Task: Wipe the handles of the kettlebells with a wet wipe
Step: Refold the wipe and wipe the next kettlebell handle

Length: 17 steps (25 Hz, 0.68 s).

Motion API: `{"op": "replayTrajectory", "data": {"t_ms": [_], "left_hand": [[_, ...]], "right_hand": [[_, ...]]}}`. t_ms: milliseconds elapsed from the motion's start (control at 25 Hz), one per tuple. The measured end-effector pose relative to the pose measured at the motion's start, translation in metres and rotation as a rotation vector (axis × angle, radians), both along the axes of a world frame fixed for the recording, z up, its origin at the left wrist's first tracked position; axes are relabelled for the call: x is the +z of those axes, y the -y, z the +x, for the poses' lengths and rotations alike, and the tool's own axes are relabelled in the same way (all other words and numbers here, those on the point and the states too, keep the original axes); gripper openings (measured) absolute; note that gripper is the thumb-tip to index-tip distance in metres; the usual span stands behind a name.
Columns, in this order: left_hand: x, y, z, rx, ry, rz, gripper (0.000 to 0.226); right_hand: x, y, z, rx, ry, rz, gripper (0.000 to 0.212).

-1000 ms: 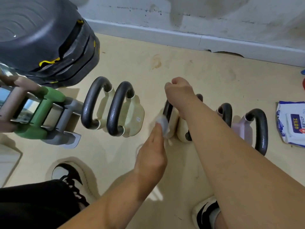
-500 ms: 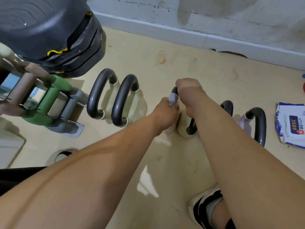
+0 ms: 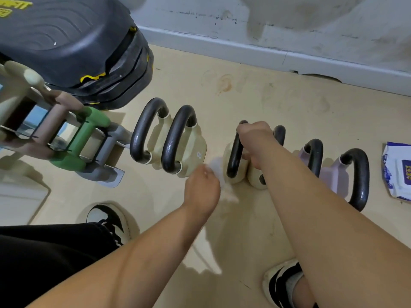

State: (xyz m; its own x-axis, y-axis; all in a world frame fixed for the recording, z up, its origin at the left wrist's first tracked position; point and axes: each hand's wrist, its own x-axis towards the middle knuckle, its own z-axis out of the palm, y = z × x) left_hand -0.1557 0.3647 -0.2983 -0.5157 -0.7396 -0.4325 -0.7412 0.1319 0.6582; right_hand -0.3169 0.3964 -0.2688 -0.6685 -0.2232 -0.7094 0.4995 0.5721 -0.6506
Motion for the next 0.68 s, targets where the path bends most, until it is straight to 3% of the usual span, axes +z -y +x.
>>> {"op": "replayTrajectory", "data": {"t_ms": [80,160,320,520,680], "left_hand": [[0.006,0.006,-0.027,0.033,-0.013,0.049,0.038],[0.013,-0.004,-0.044,-0.218,0.012,0.075,0.017],[0.003,0.004,-0.056,-0.340,0.100,0.020,0.012],[0.000,0.020,-0.058,-0.151,-0.038,0.383,0.022],[-0.002,0.032,-0.061,0.022,-0.063,0.452,0.018]], "right_hand": [[-0.002,-0.001,0.003,0.020,-0.008,0.005,0.034],[-0.005,-0.003,0.001,0.052,-0.065,0.023,0.034],[-0.002,0.000,-0.011,0.128,-0.152,0.098,0.017],[-0.006,0.018,-0.016,0.208,-0.178,0.166,0.022],[-0.011,0.035,-0.014,0.141,-0.137,0.115,0.021]]}}
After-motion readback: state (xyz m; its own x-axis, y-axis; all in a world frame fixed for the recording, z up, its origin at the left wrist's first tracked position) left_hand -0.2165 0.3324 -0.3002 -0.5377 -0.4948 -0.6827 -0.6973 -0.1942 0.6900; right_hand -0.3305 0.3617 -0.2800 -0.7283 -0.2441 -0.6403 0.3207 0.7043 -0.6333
